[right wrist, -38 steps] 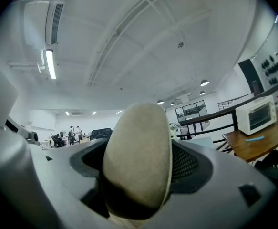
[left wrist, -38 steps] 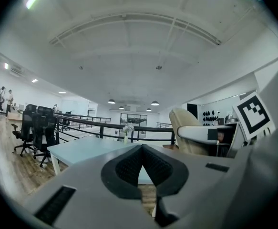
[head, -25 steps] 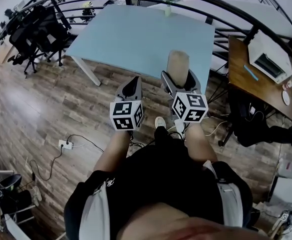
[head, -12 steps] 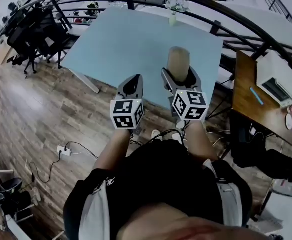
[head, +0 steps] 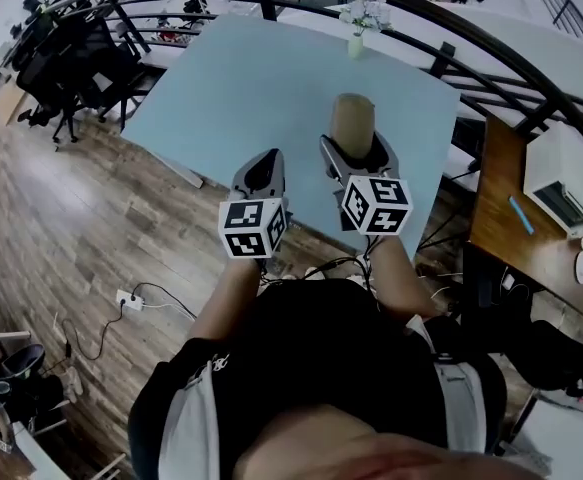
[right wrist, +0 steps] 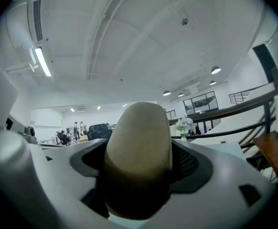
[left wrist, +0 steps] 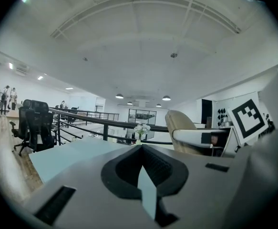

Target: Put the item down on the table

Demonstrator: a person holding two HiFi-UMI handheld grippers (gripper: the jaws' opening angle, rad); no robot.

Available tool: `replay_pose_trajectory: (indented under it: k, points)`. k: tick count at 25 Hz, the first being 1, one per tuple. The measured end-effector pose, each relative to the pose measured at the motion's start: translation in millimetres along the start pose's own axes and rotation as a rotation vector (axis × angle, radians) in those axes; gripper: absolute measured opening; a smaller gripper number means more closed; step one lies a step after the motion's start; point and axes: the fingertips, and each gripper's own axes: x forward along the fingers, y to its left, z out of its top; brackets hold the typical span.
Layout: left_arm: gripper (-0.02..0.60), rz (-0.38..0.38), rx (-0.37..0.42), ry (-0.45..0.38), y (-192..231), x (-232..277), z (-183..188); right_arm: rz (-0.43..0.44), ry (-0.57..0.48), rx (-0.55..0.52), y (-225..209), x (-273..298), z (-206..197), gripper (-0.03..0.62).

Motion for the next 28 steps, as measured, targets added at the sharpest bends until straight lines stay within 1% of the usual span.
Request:
replay_pose_trajectory:
  k: [7, 10, 14, 19, 23, 28]
  points:
    - [0.009, 0.042, -0.016, 0.005, 28, 5, 3, 0.018, 0.107, -0.01, 10, 42, -33, 0.403]
    - [0.008, 0.054, -0.019, 0.022, 38, 3, -4, 0.032, 0.166, 0.017, 15, 57, -53, 0.403]
    - [0.008, 0.071, -0.034, 0.041, 46, 2, -15, 0.038, 0.265, 0.013, 16, 75, -91, 0.403]
    - [0.008, 0.082, -0.04, 0.048, 60, -1, -17, 0.016, 0.385, -0.071, 18, 99, -146, 0.404]
    - [0.009, 0.092, -0.043, 0.056, 66, -2, -20, -0.002, 0.485, -0.069, 13, 109, -189, 0.405]
    - [0.008, 0.106, -0.042, 0.059, 75, -3, -19, -0.012, 0.582, -0.081, 9, 115, -230, 0.407]
